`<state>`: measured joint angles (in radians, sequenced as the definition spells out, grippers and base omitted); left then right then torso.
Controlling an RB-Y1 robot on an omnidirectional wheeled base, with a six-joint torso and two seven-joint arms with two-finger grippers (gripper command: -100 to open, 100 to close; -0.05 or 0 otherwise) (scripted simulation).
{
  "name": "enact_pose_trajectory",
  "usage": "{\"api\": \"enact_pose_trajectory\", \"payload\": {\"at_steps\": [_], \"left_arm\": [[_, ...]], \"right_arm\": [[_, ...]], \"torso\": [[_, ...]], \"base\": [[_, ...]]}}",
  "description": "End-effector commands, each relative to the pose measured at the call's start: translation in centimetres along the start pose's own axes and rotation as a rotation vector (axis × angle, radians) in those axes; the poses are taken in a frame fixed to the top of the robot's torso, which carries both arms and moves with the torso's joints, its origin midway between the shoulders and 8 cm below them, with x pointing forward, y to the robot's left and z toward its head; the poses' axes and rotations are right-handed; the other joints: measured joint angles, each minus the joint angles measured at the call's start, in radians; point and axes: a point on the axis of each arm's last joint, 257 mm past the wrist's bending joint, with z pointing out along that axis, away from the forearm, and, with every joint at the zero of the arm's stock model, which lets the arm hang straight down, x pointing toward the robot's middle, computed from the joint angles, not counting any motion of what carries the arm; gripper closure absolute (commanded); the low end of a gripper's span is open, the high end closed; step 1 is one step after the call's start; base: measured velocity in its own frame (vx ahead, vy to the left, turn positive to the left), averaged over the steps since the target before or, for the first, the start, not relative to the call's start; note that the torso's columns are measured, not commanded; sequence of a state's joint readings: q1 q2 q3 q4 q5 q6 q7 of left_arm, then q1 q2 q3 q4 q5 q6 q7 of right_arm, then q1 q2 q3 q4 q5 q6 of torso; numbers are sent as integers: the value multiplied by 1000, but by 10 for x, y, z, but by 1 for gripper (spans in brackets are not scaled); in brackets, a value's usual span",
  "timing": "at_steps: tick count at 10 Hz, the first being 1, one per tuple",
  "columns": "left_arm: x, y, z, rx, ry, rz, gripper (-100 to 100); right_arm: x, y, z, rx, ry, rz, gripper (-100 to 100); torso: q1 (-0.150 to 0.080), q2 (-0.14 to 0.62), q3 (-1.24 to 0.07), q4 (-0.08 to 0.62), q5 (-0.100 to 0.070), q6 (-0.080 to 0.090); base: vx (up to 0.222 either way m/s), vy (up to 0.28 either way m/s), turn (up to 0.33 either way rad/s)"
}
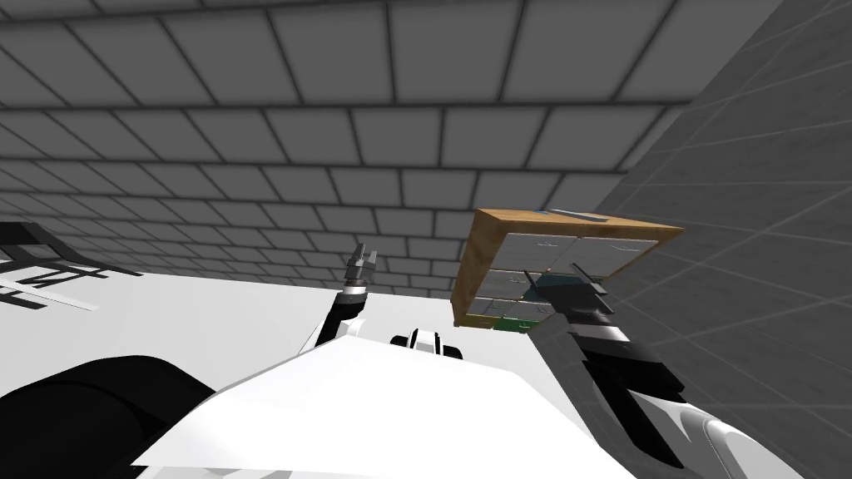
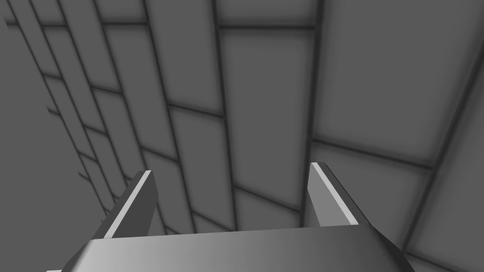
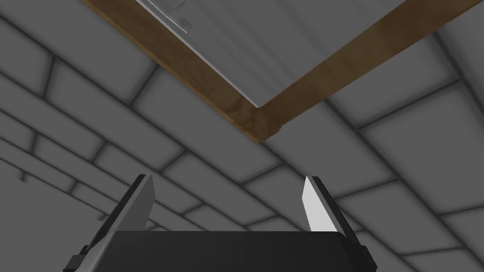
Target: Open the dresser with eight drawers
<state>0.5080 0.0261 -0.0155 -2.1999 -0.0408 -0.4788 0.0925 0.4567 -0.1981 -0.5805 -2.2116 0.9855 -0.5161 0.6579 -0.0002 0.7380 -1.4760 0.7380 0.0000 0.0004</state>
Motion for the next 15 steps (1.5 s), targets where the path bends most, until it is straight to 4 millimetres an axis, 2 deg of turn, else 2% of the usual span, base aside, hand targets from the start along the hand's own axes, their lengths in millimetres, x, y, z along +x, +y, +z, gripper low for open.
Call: {"api": "enact_pose_trajectory", "payload": {"at_steps": [1,2,6,7,10,11,15], "left_arm": [[0,0,0,0,0,0,0],[0,0,0,0,0,0,0],[0,0,0,0,0,0,0],[0,0,0,0,0,0,0],[0,0,0,0,0,0,0],[0,0,0,0,0,0,0],[0,0,0,0,0,0,0]], "right_arm": [[23,-17,-6,6,66,-174,-100],[24,-17,-6,4,68,-183,-100],[59,-52,-15,7,176,-462,-100],[60,-52,-16,4,179,-474,-100],[80,-78,-23,-2,249,-661,-100],[80,-78,-23,-2,249,-661,-100],[96,-109,-30,-12,319,-853,-100]], "torso": [[0,0,0,0,0,0],[0,0,0,0,0,-1],[0,0,0,0,0,0],[0,-1,0,0,0,-1],[0,0,0,0,0,-1],[0,0,0,0,0,-1],[0,0,0,0,0,0]], "base": [[30,5,195],[22,-3,63],[22,-5,162],[16,-12,40],[14,-11,136],[13,-12,49],[12,-9,101]]}}
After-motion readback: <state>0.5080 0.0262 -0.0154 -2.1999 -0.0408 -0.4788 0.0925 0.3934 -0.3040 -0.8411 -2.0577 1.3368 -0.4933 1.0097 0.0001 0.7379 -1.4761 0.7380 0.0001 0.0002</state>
